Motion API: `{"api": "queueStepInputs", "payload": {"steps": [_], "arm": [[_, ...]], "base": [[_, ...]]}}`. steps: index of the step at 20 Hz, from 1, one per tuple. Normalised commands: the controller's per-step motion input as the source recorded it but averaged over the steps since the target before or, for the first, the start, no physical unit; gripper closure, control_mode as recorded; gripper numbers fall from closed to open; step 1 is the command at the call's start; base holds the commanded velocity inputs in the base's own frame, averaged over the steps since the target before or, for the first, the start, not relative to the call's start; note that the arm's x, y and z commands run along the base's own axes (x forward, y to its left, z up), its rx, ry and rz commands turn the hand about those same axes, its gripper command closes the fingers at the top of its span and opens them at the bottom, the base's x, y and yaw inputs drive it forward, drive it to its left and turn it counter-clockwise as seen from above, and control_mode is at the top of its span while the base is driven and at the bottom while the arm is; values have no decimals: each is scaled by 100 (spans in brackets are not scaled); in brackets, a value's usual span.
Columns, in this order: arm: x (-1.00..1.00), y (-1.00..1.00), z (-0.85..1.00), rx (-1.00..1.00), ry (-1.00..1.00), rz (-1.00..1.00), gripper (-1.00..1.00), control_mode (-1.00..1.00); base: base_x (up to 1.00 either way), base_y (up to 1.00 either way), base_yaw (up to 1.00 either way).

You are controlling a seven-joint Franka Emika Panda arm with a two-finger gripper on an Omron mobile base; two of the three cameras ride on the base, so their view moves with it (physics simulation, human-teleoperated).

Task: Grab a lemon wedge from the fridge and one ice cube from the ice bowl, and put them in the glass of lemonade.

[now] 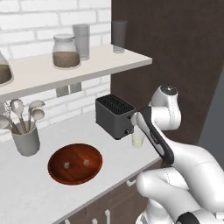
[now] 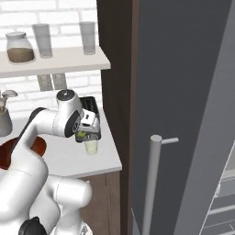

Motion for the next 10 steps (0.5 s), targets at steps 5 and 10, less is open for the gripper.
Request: {"api": "queueStepInputs", "payload": {"steps": [5, 10], "arm": [[22, 0, -8, -3, 1, 0, 100, -100], [4, 0, -21, -6, 0, 0, 100, -100]], "base": [[0, 0, 0], [0, 0, 0]]}}
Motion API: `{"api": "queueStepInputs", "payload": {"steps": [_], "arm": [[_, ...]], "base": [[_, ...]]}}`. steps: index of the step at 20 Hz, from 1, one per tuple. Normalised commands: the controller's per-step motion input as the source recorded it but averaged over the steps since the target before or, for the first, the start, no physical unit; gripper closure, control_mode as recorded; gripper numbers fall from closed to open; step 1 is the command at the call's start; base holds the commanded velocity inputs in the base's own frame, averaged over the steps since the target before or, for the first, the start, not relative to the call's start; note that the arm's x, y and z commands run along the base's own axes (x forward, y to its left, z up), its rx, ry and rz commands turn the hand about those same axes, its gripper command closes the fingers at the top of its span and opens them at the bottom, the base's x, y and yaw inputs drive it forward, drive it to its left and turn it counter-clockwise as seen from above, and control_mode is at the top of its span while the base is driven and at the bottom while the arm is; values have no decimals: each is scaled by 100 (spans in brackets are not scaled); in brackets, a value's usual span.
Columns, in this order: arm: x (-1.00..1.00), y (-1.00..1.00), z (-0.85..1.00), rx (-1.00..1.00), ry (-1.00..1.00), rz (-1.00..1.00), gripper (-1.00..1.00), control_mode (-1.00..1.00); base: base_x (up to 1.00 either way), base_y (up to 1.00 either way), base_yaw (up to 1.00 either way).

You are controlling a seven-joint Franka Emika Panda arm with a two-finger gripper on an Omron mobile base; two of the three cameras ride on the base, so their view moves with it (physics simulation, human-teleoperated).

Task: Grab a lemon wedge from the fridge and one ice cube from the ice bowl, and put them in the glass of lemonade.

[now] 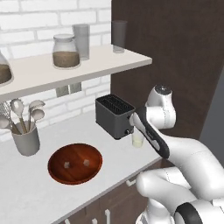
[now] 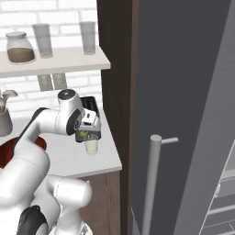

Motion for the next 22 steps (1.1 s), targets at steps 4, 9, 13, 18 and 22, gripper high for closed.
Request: {"api": "queueStepInputs", "payload": {"steps": [4, 9, 13, 18, 22], "arm": [[0, 0, -21, -5, 1, 0, 100, -100], [0, 1, -23, -5, 2, 0, 100, -100], [0, 2, -4, -1, 0, 0, 100, -100], [0, 0, 0, 0, 0, 0, 100, -100], [26, 0, 0, 0, 0, 0, 100, -100]], "base": [[0, 0, 0], [0, 0, 0], [0, 0, 0], [0, 0, 0], [0, 0, 0]]}}
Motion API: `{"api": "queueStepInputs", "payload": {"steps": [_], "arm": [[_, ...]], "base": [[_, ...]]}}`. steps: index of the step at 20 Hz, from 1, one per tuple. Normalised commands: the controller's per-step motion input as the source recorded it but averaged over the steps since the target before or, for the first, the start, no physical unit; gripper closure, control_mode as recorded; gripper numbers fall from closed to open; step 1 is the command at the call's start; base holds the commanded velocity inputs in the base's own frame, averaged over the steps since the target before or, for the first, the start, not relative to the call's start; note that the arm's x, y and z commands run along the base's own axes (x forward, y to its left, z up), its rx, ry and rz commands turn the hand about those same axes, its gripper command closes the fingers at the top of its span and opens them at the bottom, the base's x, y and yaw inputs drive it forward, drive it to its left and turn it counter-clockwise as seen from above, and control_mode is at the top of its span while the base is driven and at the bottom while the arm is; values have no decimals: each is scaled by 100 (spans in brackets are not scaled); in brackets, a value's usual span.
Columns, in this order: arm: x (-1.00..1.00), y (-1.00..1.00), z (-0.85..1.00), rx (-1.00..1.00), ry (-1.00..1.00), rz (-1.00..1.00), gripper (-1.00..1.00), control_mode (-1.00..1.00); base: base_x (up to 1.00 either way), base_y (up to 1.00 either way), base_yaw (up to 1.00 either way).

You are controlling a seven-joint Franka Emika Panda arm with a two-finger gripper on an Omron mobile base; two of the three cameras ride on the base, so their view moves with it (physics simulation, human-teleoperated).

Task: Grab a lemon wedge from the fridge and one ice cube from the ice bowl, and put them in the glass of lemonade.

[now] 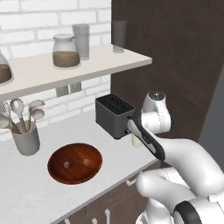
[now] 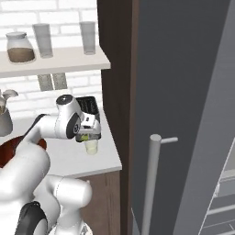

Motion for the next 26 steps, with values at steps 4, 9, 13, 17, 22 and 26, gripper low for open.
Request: {"api": "queueStepInputs", "payload": {"steps": [4, 9, 13, 17, 22, 26], "arm": [[47, 0, 0, 0, 2, 0, 100, -100], [23, 0, 0, 0, 1, 0, 100, -100], [2, 0, -2, -1, 4, 0, 100, -100], [14, 0, -21, -1, 5, 0, 100, -100], [12, 1, -24, 0, 2, 0, 100, -100], [24, 15, -15, 0, 1, 0, 100, -100]], "base": [[0, 0, 0], [0, 0, 0], [0, 0, 0], [0, 0, 0], [0, 0, 0], [0, 0, 0]]}}
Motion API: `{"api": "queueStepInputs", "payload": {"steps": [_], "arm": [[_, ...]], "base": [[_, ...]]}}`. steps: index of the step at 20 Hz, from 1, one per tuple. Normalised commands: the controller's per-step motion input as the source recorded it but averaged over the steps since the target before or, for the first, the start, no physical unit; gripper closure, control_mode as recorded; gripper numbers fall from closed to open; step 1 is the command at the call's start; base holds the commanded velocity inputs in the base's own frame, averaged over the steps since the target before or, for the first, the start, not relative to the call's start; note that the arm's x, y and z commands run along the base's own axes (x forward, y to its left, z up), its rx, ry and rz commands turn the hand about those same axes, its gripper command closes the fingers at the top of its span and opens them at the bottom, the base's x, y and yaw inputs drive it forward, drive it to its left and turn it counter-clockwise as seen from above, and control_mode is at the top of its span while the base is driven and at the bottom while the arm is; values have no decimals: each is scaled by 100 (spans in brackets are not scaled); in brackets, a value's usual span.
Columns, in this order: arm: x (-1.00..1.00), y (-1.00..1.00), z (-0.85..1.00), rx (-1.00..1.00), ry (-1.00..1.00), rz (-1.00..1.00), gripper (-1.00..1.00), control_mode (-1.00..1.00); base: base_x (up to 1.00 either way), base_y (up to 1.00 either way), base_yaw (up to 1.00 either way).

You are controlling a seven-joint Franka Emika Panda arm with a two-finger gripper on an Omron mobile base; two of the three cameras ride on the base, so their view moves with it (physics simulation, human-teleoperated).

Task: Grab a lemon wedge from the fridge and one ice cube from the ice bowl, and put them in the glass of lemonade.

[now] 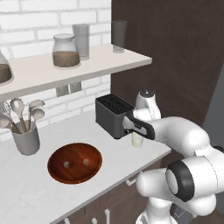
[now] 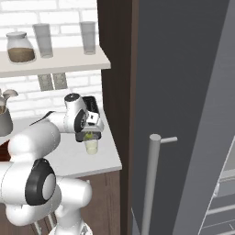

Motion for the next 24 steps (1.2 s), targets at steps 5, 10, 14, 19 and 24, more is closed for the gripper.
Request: {"api": "queueStepInputs", "payload": {"steps": [5, 10, 14, 19, 24], "arm": [[22, 6, -13, 0, 1, 0, 100, -100], [0, -32, -11, 0, 0, 0, 100, -100], [0, -15, -1, 0, 0, 0, 100, -100], [0, 9, 0, 0, 0, 0, 100, -100], [0, 12, 0, 0, 0, 0, 100, -100]], "base": [[0, 0, 0], [0, 0, 0], [0, 0, 0], [0, 0, 0], [0, 0, 0]]}}
